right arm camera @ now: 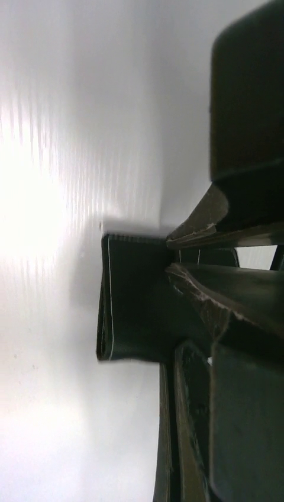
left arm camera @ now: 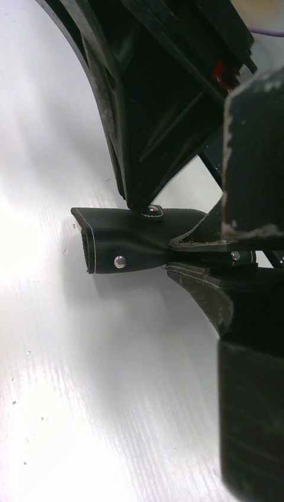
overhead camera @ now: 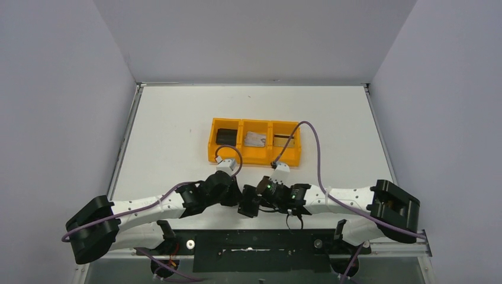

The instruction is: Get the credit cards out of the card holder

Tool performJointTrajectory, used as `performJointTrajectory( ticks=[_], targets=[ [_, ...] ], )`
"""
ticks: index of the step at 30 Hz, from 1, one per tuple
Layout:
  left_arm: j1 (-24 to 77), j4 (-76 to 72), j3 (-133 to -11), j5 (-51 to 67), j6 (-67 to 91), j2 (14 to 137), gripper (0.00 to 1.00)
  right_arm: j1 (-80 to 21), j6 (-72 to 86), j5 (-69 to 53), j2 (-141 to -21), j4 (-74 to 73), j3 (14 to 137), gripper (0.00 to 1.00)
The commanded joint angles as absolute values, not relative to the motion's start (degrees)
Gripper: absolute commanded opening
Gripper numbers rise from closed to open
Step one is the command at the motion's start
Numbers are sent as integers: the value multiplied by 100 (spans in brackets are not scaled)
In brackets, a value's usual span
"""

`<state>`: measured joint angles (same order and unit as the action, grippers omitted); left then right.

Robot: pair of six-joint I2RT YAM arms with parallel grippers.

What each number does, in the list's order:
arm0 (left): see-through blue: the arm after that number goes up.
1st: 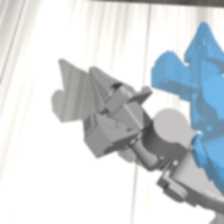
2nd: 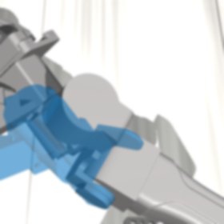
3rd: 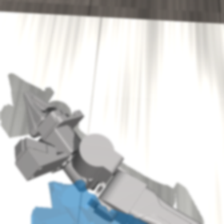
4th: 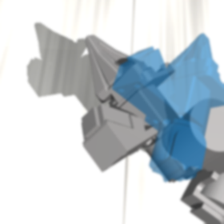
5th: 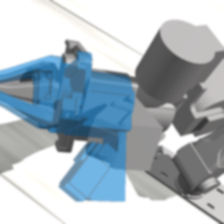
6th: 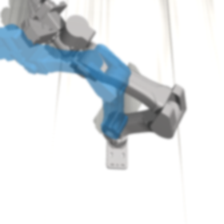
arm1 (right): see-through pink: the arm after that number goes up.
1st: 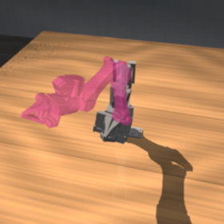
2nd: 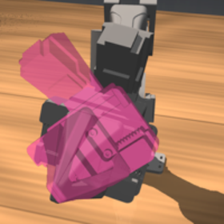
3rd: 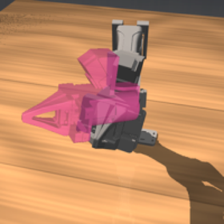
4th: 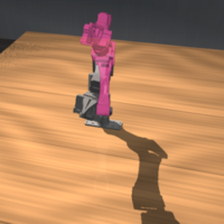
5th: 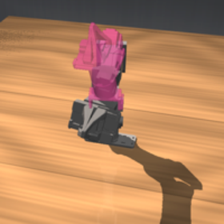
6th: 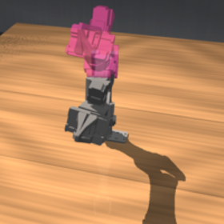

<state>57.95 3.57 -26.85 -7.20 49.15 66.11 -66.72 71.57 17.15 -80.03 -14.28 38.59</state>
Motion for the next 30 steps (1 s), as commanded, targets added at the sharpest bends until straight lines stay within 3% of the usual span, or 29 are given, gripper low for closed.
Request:
performJointTrajectory(
  ticks=[1, 6, 14, 18, 24, 30],
  targets=[
    [5792, 230, -2858, -833, 4892, 6425, 0, -6507, 7228, 2163, -7412, -1682, 3375, 14],
    [5793, 268, -2857, -847, 4878, 6410, 0, -6467, 7283, 2080, -7144, -1497, 3165, 7],
    [5795, 124, -2867, -732, 4869, 6469, 0, -6530, 6805, 1659, -7383, -570, 3500, 40],
    [5795, 123, -2850, -745, 4887, 6445, 0, -6567, 6708, 1448, -7830, -419, 3714, 46],
    [5793, 147, -2830, -788, 4904, 6385, 0, -6675, 6860, 1304, -8312, -478, 3835, 47],
    [5792, 209, -2805, -888, 4951, 6357, 0, -6706, 6799, 1357, -8229, -849, 3739, 32]
  ],
)
